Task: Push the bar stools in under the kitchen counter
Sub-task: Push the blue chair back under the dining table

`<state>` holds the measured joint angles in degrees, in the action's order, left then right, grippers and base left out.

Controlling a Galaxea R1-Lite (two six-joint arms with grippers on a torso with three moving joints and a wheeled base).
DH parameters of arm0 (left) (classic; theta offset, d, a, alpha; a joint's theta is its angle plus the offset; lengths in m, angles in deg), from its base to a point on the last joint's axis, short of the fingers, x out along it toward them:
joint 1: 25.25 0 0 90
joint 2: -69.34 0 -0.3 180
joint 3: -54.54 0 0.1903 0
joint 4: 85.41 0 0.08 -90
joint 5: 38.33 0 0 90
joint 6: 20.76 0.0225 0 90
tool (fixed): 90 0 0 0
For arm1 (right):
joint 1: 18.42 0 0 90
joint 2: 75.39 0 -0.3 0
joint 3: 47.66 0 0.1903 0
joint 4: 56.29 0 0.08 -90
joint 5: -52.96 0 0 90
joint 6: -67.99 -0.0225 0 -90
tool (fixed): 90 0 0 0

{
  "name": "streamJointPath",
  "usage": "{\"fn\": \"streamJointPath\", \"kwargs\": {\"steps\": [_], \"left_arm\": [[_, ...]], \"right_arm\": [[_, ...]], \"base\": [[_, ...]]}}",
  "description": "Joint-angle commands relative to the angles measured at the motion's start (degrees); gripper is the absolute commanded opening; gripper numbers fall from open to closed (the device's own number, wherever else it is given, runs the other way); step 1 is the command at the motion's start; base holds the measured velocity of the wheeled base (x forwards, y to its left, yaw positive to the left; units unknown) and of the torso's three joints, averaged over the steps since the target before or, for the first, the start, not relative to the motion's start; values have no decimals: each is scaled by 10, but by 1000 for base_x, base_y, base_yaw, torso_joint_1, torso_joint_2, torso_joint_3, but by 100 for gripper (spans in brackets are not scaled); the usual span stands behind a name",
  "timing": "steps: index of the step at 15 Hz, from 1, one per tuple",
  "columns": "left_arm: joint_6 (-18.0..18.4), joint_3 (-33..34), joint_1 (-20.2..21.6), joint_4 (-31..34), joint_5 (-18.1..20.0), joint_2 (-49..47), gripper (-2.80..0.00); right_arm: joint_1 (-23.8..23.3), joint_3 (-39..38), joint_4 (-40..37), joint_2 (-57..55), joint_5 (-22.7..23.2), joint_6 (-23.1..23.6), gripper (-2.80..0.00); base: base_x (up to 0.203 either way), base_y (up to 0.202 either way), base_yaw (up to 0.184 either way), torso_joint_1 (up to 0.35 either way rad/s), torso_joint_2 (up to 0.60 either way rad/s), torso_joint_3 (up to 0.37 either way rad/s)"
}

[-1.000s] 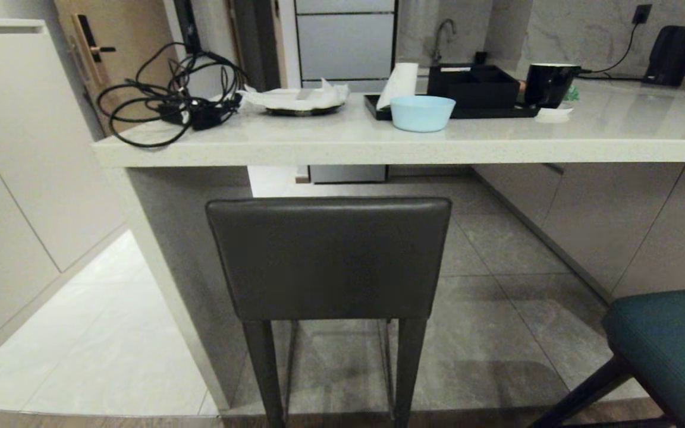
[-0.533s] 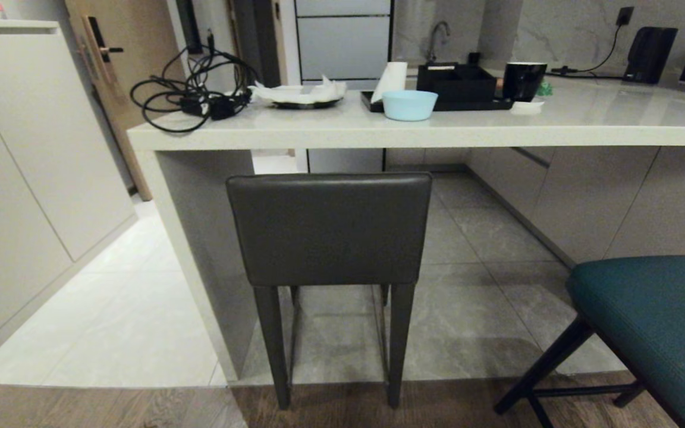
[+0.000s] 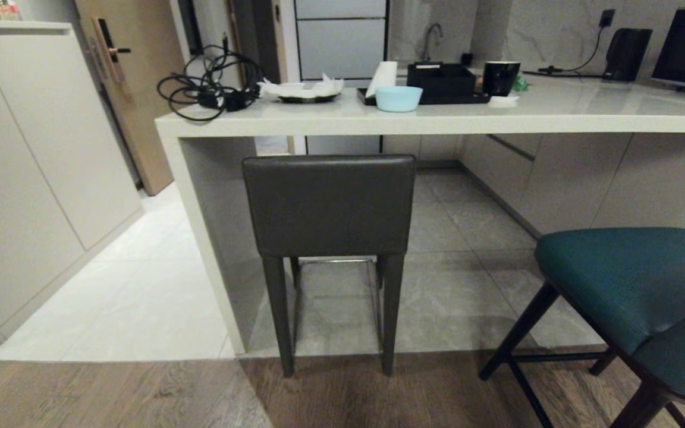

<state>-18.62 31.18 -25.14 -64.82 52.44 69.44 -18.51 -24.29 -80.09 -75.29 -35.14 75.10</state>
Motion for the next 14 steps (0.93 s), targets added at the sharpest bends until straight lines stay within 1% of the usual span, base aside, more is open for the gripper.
{"fn": "streamJointPath", "kwargs": {"steps": [1, 9, 11, 14], "left_arm": [[-1, 11, 1, 1, 0, -1, -280], [-2, 11, 1, 1, -1, -1, -280], [-2, 11, 1, 1, -1, -1, -280], [-2, 11, 1, 1, -1, -1, -280]], "right_arm": [[0, 0, 0, -1, 0, 1, -280], [0, 0, 0, -1, -1, 1, -280], [0, 0, 0, -1, -1, 0, -280], [0, 0, 0, -1, -1, 0, -280]], "base": [[-69, 0, -2, 4, 2, 2], [0, 0, 0, 0, 0, 0], [1, -130, 8, 1, 4, 4], [0, -196, 1, 0, 3, 4]]}}
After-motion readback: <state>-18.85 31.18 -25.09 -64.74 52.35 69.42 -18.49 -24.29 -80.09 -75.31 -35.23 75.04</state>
